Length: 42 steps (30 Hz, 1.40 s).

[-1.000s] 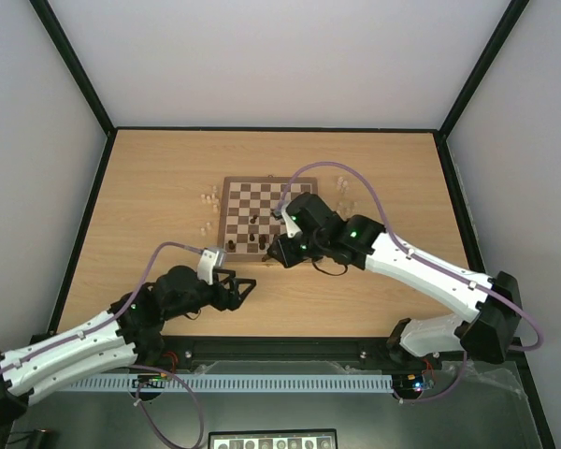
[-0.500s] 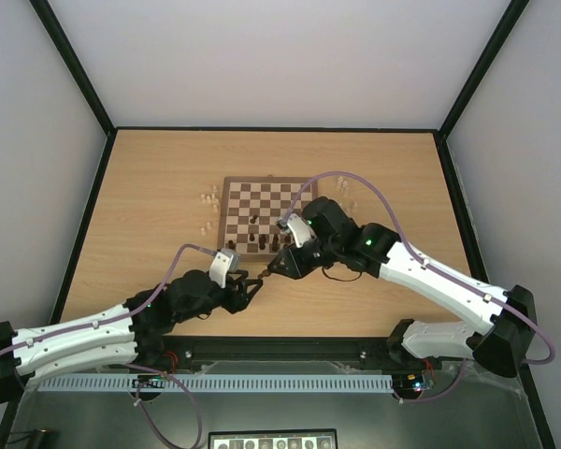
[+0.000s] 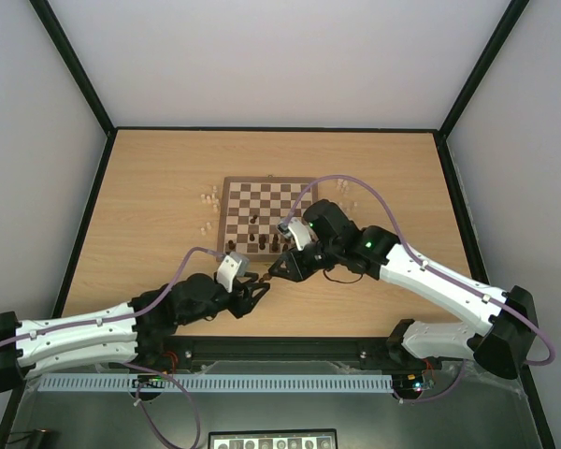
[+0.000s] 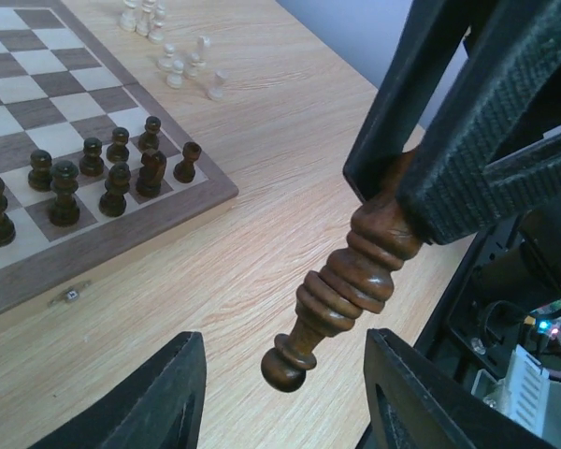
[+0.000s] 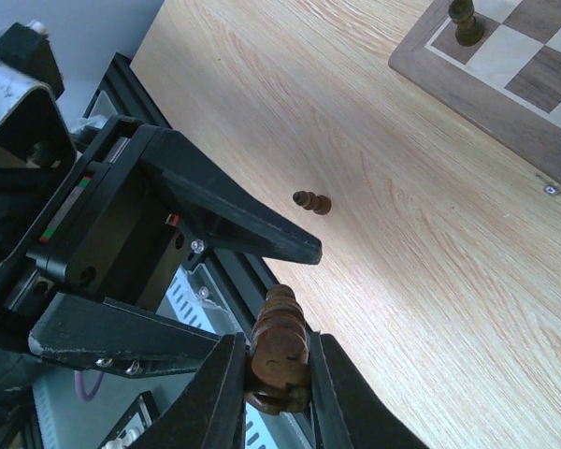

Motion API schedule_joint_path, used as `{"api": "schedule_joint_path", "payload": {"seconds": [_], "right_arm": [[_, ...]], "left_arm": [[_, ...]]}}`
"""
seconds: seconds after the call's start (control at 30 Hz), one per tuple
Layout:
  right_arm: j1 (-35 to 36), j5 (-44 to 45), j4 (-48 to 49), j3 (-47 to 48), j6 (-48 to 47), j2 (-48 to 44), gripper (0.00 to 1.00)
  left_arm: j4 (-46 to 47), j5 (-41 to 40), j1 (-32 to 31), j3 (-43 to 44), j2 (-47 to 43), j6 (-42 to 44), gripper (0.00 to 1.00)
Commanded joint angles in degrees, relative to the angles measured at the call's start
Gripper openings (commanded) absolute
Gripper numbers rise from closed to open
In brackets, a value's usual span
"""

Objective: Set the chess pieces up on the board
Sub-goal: Pick up the chess piece at the center of the board, then place the chess piece on the chessboard.

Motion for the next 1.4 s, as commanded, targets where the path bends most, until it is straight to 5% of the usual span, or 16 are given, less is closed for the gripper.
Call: {"api": "schedule_joint_path", "payload": {"seconds": [0.0, 0.47, 0.7, 0.87, 1.07, 1.37], "right_arm": [[-0.4, -1.7, 0.1, -0.9, -0.7, -0.6, 0.15], [-1.4, -0.9, 0.2, -1.3, -0.5, -1.0, 0.15], [-1.7, 1.8, 0.0, -0.3, -0.4, 1.0, 0.14], [-1.7, 6.1, 0.1, 1.5, -0.5, 4.4, 0.14], [-1.3, 12.4, 1.8, 4.8, -0.3, 12.5, 0.14], [5.4, 26.0, -2.4, 18.5, 0.0, 28.3, 0.12]], "left_arm": [[2.4, -1.2, -0.7, 1.5, 1.0, 1.1, 0.43], [1.9, -1.0, -1.6, 2.5, 2.7, 1.2, 0.03], [-7.6, -5.3, -1.6, 6.3, 0.9, -2.1, 0.03], [-22.7, -13.0, -0.5, 12.6, -3.4, -9.9, 0.05], [-32.7, -10.3, 8.5, 16.3, -7.8, -13.1, 0.08], [-32.8, -4.1, 20.0, 15.1, -12.6, -12.8, 0.08]]}}
